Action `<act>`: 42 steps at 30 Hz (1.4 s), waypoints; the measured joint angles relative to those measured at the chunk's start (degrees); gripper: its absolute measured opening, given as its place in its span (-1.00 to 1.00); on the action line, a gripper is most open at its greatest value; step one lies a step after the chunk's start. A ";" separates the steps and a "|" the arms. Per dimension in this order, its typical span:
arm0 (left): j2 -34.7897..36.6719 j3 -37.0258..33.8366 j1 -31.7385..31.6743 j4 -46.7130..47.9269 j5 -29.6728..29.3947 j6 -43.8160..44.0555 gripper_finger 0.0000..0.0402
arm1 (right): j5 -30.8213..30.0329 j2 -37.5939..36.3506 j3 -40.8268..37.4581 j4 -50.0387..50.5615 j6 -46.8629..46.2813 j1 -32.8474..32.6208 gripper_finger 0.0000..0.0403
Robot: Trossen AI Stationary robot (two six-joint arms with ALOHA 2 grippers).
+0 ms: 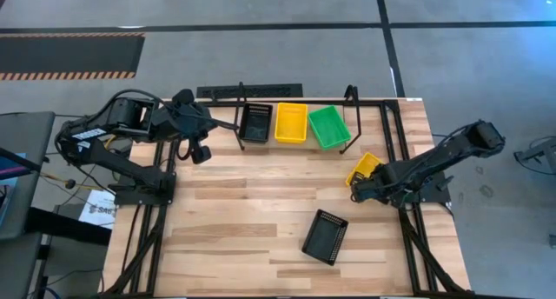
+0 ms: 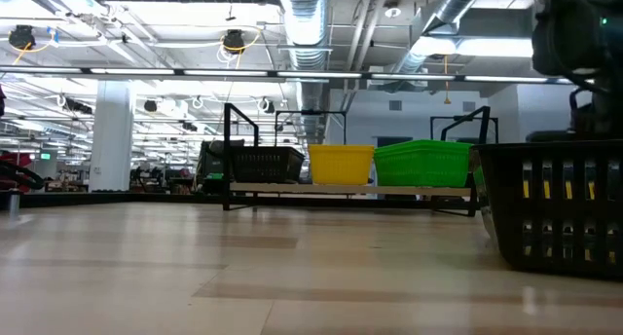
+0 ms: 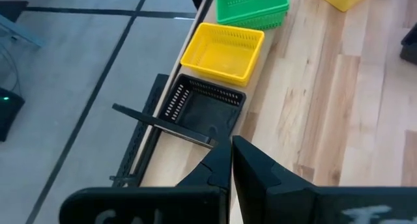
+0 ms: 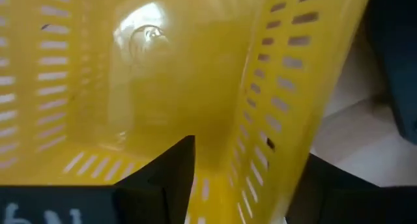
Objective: Stack baskets on shelf by color
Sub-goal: Stack the yellow bin on top of the yellow bins on the shelf
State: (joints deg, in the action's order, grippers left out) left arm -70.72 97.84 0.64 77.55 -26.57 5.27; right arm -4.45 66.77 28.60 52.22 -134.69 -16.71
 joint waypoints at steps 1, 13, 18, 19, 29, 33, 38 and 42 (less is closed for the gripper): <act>0.00 0.00 0.00 0.03 0.45 -0.06 -0.99 | 0.00 -0.01 -0.48 -0.42 0.10 0.16 -0.03; 0.00 0.00 0.00 0.06 0.79 -0.06 -0.99 | -0.48 -0.96 -1.10 -6.19 9.72 0.85 -0.95; -0.02 0.00 0.01 -0.03 0.79 0.36 -0.99 | -5.69 -1.18 7.43 -5.46 20.62 0.58 -0.98; -0.02 0.00 0.02 -0.04 0.79 0.38 -0.99 | -7.25 -1.51 10.42 -4.48 23.50 0.74 -0.98; -0.02 0.00 0.02 -0.47 0.75 1.89 -0.99 | -28.24 1.39 54.77 1.58 70.81 4.27 -0.99; -0.02 0.00 0.01 -0.47 0.75 1.84 -0.99 | -27.70 5.22 72.95 0.59 89.48 9.54 -0.99; -0.02 0.00 0.02 -0.23 0.75 1.87 -0.99 | -18.97 12.32 93.92 3.05 104.00 18.59 -0.99; -0.02 0.00 0.00 -0.21 0.75 1.87 -0.99 | -12.48 19.52 106.31 14.93 104.45 26.85 -1.00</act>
State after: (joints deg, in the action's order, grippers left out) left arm -70.74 97.84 0.64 77.34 -25.82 7.14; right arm -16.93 86.29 134.91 67.15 -30.25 10.15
